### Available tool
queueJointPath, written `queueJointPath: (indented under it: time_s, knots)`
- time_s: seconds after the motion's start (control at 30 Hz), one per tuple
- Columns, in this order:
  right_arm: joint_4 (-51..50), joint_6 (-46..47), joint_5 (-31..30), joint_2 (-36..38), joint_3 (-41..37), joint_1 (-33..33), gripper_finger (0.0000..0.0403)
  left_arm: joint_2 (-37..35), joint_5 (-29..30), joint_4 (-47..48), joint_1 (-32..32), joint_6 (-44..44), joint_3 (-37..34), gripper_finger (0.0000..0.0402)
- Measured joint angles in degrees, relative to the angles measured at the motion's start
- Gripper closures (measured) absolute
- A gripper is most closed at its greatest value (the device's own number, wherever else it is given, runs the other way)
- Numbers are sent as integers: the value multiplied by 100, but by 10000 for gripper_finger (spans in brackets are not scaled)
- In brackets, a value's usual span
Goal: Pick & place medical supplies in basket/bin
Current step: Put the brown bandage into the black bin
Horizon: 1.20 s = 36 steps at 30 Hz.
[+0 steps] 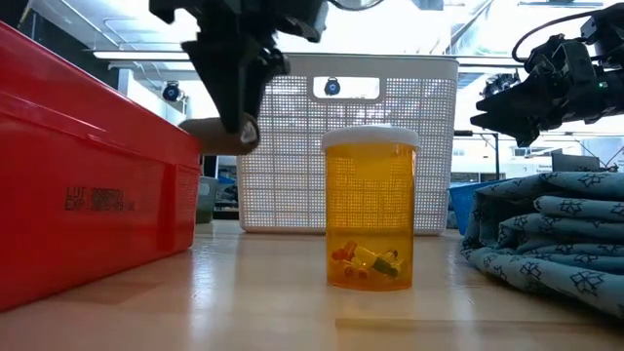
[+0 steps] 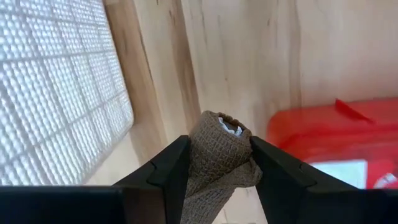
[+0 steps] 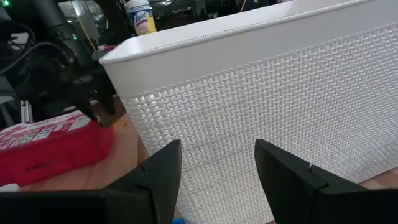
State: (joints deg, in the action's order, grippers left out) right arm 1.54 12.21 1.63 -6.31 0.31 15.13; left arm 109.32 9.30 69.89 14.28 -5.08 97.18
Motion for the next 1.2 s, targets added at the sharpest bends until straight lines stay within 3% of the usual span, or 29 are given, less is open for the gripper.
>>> queueJointPath:
  time_s: [0.63,0.97,1.2]
  knots:
    - [2,0,0,0,-1,-2,211,-2532,86,-892,392,-744,-2846,250]
    - [0,0,0,0,0,-1,211,-3115,154,-897,316,-860,-3480,250]
    - [0,0,0,-1,-1,1,211,-3119,107,-892,-501,-520,-3527,250]
